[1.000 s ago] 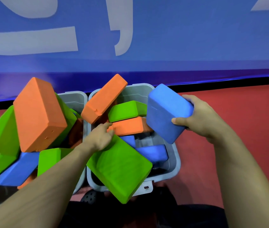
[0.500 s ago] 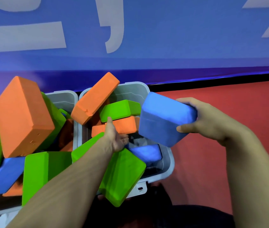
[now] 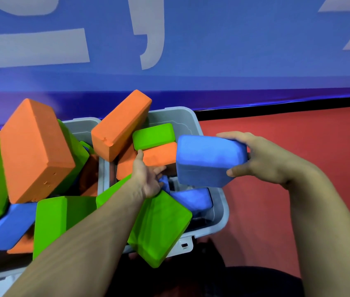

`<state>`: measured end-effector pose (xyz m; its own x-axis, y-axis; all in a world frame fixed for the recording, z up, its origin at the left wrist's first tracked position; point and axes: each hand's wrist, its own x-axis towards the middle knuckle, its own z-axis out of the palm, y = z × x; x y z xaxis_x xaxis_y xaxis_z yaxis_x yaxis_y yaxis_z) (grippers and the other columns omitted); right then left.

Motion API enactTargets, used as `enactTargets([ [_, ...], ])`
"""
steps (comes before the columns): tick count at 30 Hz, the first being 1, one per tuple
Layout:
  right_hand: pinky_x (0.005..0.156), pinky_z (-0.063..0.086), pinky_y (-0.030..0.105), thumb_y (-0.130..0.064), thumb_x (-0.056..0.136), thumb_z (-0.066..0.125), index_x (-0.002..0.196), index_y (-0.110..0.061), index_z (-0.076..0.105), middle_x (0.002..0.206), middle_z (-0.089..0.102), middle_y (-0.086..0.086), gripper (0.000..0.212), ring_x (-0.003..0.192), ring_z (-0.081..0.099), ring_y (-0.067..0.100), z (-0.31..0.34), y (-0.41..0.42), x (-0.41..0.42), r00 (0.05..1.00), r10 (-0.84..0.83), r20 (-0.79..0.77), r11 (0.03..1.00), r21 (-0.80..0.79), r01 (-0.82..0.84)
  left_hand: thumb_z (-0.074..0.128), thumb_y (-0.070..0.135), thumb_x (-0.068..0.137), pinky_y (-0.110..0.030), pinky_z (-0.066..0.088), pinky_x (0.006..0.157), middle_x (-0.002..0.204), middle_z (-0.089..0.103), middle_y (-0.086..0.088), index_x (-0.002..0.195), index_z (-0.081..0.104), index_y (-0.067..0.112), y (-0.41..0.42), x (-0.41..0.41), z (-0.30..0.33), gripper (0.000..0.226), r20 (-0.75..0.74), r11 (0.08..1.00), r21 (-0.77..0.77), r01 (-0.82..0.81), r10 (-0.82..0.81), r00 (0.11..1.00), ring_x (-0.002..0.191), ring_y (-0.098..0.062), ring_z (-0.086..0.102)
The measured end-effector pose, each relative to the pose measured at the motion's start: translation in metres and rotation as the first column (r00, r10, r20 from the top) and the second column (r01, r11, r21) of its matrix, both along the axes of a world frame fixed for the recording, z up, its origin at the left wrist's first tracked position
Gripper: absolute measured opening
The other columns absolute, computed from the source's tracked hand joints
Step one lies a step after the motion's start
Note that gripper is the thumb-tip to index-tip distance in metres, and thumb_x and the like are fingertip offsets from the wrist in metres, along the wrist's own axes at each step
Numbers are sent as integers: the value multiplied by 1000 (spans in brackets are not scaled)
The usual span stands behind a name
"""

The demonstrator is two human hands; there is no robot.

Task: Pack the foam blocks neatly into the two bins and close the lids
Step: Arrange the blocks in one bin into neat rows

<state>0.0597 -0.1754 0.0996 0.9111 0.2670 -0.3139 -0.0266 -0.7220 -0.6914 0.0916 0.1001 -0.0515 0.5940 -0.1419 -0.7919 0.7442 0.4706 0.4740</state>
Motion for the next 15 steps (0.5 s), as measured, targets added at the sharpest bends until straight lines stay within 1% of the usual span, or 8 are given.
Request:
enactTargets([
  [1, 107, 47, 41, -5, 73, 86, 140, -49, 50, 138, 48, -9, 87, 124, 51, 14, -1, 1, 0, 1000, 11, -1, 1000, 9, -11, 20, 88, 85, -49, 5, 124, 154, 48, -14, 158, 34, 13, 1, 1, -2, 105, 15, 1000, -6, 3, -3, 1000, 155, -22, 18],
  [3, 107, 47, 42, -4, 73, 86, 139, -49, 51, 137, 48, -11, 88, 124, 52, 13, -3, 2, 0, 999, 32, -11, 999, 28, -32, 25, 90, 83, -47, 26, 118, 146, 57, -14, 153, 43, 13, 3, 1, -5, 106, 32, 999, -31, 3, -2, 999, 149, -24, 35],
  [4, 107, 48, 42, -4, 72, 86, 139, -49, 51, 136, 48, -12, 88, 124, 52, 13, -4, 2, 1, 999, 39, -18, 999, 34, -38, 25, 90, 83, -45, 39, 105, 142, 60, -14, 149, 47, 12, 3, 0, -5, 104, 38, 999, -45, 13, -11, 999, 142, -26, 45],
  [5, 106, 48, 42, -4, 72, 86, 138, -50, 51, 136, 48, -13, 88, 124, 52, 13, -6, 4, 1, 999, 43, -23, 998, 39, -42, 24, 89, 85, -43, 46, 90, 140, 62, -14, 148, 49, 10, 3, -1, -3, 104, 40, 998, -57, 16, -14, 999, 136, -28, 51],
  [6, 106, 48, 42, -4, 72, 86, 137, -51, 51, 136, 48, -13, 88, 124, 52, 13, -7, 5, 2, 999, 46, -25, 998, 45, -45, 24, 89, 85, -41, 48, 79, 140, 61, -14, 149, 47, 7, 3, -1, -1, 106, 40, 998, -66, 24, -21, 999, 132, -30, 55],
  [8, 106, 48, 44, -5, 71, 86, 136, -53, 51, 136, 48, -12, 88, 124, 53, 14, -9, 8, 4, 998, 53, -18, 997, 56, -52, 24, 89, 85, -39, 53, 69, 146, 57, -15, 151, 41, 0, 3, -2, 0, 112, 46, 995, -96, 27, -22, 999, 121, -32, 62],
  [12, 107, 47, 43, -5, 71, 86, 137, -52, 51, 136, 48, -13, 88, 126, 52, 13, -10, 10, 7, 997, 74, -11, 995, 64, -74, 26, 91, 83, -41, 54, 73, 147, 56, -13, 152, 40, 2, 3, -1, -2, 114, 57, 991, -129, 23, -16, 998, 119, -33, 63],
  [15, 107, 47, 41, -6, 70, 86, 135, -53, 51, 137, 49, -12, 87, 127, 51, 12, -15, 17, 10, 994, 105, -16, 991, 82, -104, 26, 91, 83, -36, 58, 61, 143, 58, -17, 153, 40, 4, 0, -2, 0, 112, 58, 988, -151, 5, 4, 998, 104, -25, 68],
])
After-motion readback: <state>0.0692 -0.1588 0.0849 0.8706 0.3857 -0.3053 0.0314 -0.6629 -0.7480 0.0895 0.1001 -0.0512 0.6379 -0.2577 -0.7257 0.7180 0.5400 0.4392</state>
